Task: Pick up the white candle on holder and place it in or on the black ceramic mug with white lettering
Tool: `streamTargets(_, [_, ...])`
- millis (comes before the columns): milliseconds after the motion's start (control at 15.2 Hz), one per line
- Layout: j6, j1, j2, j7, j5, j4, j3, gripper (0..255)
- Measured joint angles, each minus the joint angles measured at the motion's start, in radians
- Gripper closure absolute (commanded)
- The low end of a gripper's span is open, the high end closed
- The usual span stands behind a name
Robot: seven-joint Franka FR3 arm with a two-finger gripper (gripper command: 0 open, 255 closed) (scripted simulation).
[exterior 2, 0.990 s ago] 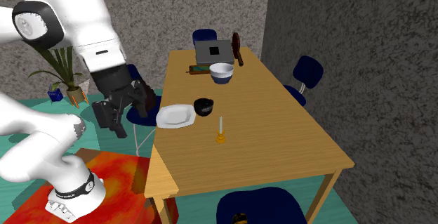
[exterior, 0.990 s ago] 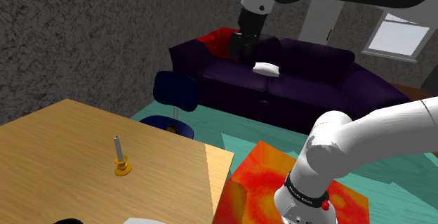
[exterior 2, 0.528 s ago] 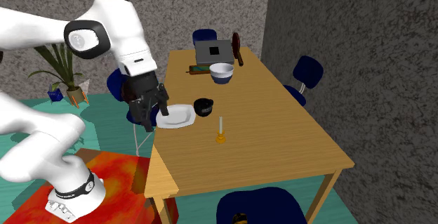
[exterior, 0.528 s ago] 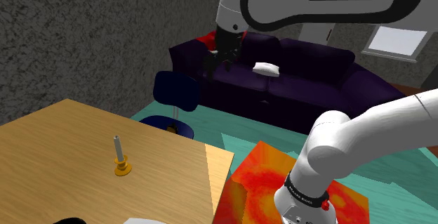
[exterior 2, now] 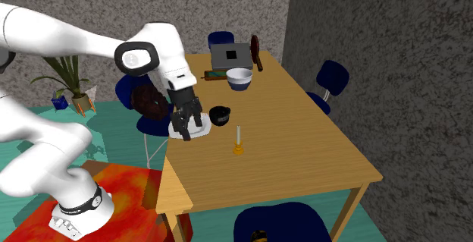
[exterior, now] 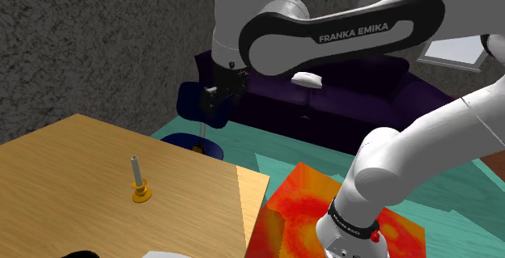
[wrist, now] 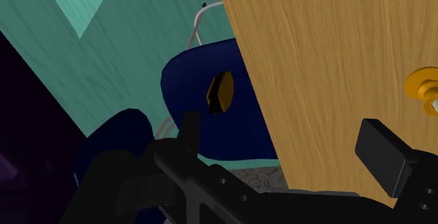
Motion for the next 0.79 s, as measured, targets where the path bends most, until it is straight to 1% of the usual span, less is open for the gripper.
streamTargets(264, [0.07, -0.02, 0.112, 0.121, -0.039, 0.029, 0.101, 0])
streamTargets(462, [0.115, -0.045, 0.217, 0.232, -0.095, 0.067, 0.186, 0])
streamTargets(594, [0.135, -0.063, 0.288, 0.309, -0.147, 0.097, 0.239, 0])
streamTargets(792, [0.145, -0.091, 0.434, 0.449, -0.265, 0.174, 0.321, 0])
